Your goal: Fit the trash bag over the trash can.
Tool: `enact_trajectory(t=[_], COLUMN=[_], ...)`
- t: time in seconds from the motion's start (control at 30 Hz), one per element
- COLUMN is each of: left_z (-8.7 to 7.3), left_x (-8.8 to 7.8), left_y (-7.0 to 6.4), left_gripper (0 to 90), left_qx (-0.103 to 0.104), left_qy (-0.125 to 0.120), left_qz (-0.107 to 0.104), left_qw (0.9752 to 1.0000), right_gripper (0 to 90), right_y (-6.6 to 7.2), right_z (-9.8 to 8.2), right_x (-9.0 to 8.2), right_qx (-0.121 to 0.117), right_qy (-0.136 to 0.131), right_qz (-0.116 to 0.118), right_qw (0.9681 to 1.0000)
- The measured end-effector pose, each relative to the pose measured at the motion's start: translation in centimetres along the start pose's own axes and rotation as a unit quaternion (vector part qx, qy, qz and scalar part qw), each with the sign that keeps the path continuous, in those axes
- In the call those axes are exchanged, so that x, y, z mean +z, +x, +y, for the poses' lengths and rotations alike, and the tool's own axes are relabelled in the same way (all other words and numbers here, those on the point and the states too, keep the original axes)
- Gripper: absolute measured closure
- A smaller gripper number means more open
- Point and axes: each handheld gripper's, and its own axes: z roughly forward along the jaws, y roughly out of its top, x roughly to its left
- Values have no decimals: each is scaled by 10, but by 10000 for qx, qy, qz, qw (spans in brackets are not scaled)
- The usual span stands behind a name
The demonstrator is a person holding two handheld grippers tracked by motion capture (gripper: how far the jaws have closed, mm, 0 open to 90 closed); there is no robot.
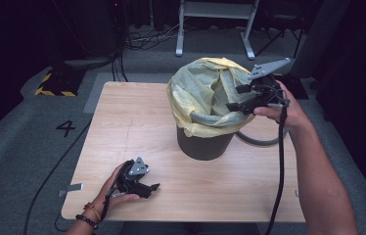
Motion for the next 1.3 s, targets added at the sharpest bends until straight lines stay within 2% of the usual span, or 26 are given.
enact_trajectory(t=[0.07,0.13,0.2,0.27,0.33,0.5,0.67,0.77,0.8,0.93,1.03,1.13,1.2,1.3], left_z=[-1,-3,-3,-3,-3,-3,-3,-3,-3,-4,-3,-4,-4,-4], left_x=[-1,-2,-2,-2,-2,-2,-2,-2,-2,-2,-2,-2,-2,-2], left_y=[1,1,1,1,1,1,1,1,0,0,0,0,0,0], left_gripper=[180,179,179,177,176,176,176,176,176,175,175,175,175,175], left_qx=[-39,-16,-14,-12,-3,-6,-7,-4,-4,-29,-27,-28,-38,-35], left_qy=[-14,-24,-34,-35,-32,-21,-24,-23,-22,-33,-31,-33,-35,-36], left_qz=[2,38,30,37,36,52,55,53,55,72,71,73,77,76], left_qw=[10000,10000,10000,10000,10000,10000,10000,10000,10000,10000,10000,10000,10000,10000], right_gripper=[237,243,245,245,242,245,277,294,303,286,289,338,340,352], right_y=[-1,-3,-4,-5,-5,-4,-7,-16,-20,-32,-37,-44,-49,-53], right_z=[-7,-20,-31,-44,-60,-94,-125,-146,-156,-185,-201,-219,-228,-238], right_x=[-12,-30,-40,-48,-53,-50,-36,-23,-16,15,37,60,71,81], right_qx=[5,20,42,64,148,159,225,362,508,703,775,953,1098,1205], right_qy=[-408,-894,-1158,-1357,-1447,-1348,-1171,-1197,-1197,-812,-420,-33,140,310], right_qz=[9,-94,-67,-183,-271,-685,-732,-584,-616,-674,-716,-740,-683,-763], right_qw=[9992,9960,9932,9906,9890,9884,9902,9904,9896,9919,9935,9927,9915,9893])
